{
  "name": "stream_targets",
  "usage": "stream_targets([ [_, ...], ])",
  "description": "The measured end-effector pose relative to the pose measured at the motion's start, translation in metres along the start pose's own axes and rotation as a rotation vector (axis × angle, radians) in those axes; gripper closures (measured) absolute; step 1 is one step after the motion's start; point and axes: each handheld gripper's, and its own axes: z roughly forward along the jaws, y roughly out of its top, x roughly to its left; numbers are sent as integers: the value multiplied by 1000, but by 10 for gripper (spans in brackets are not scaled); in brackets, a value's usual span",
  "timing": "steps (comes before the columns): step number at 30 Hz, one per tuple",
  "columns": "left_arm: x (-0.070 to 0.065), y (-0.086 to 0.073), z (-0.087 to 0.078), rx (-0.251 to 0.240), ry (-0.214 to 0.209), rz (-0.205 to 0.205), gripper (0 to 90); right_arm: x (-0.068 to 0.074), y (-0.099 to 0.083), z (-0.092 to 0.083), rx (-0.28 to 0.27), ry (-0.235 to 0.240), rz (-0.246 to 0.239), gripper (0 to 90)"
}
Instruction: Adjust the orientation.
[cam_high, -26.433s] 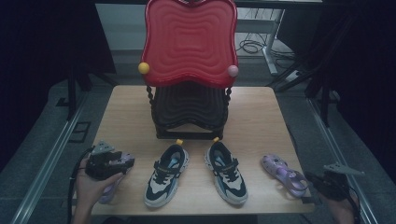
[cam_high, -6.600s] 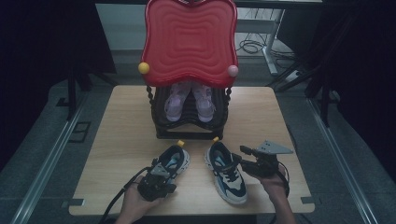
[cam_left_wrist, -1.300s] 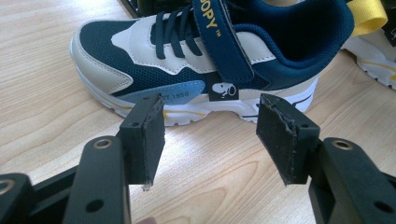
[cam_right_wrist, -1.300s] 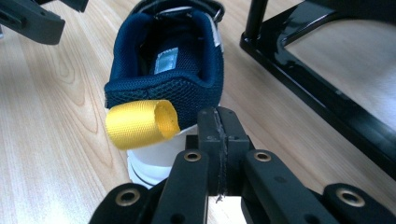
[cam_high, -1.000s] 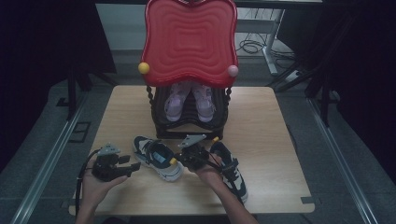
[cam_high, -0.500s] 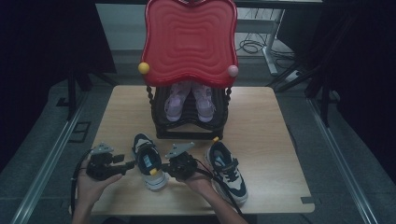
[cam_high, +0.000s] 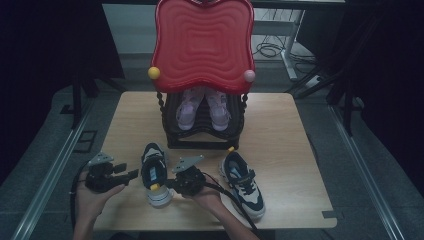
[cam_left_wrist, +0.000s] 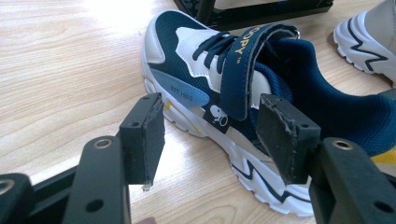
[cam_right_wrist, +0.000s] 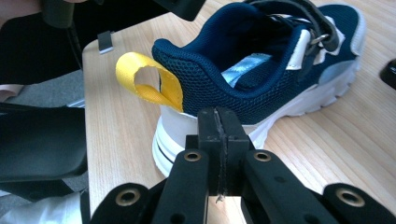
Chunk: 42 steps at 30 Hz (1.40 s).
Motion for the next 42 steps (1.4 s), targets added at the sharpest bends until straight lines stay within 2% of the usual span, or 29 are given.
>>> stream_targets([
  [11,1,-1,-1,5,3,-3,414,7,3,12,-8,34,-16,894],
  [26,7,-2,-6,-11,19,-18,413,16,9,31,-32,71,-14,894],
  [32,10,-3,-10,-30,30,-28,412,19,13,39,-39,79,-26,894],
  [42,15,-4,-15,-59,47,-54,411,22,15,51,-63,92,-13,894],
])
